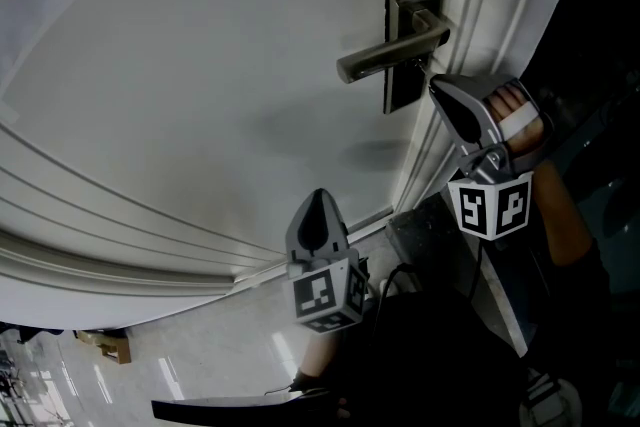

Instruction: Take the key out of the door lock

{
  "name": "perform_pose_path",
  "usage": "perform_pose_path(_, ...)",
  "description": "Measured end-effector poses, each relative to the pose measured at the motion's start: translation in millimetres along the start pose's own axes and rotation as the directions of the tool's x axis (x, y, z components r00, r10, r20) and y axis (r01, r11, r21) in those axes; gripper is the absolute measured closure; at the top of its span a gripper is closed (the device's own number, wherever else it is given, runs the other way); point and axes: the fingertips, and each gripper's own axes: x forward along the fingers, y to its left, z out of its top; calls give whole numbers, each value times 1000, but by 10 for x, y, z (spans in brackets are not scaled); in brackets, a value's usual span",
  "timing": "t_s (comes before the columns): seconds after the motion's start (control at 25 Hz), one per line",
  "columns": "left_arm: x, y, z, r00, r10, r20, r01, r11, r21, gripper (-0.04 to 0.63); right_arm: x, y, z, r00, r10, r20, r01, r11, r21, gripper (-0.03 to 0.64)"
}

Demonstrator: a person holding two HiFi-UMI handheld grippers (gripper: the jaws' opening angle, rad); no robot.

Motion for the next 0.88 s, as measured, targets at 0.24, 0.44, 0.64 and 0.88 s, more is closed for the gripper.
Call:
perform_pose_path(0.24, -4, 2, -29, 1000, 13, -8, -13, 1000, -5, 595, -18, 16, 6, 1000, 2, 5, -2, 1000, 0, 604)
perform_pose_path(0.44, 2, -23, -67, 1000, -4, -10, 4, 1000, 9, 595, -28, 18, 7, 1000, 4, 8, -4, 1000, -1, 604)
perform_pose_path(0.64, 7, -25, -79, 1000, -11, -15, 11, 1000, 15, 595, -51, 19, 9, 1000, 1, 8, -1, 1000, 1, 604)
perform_pose_path(0.88, 12, -48, -38, 1000, -10, -15, 10, 1000, 11, 595, -88, 25, 20, 1000, 2, 9, -3, 1000, 9, 604)
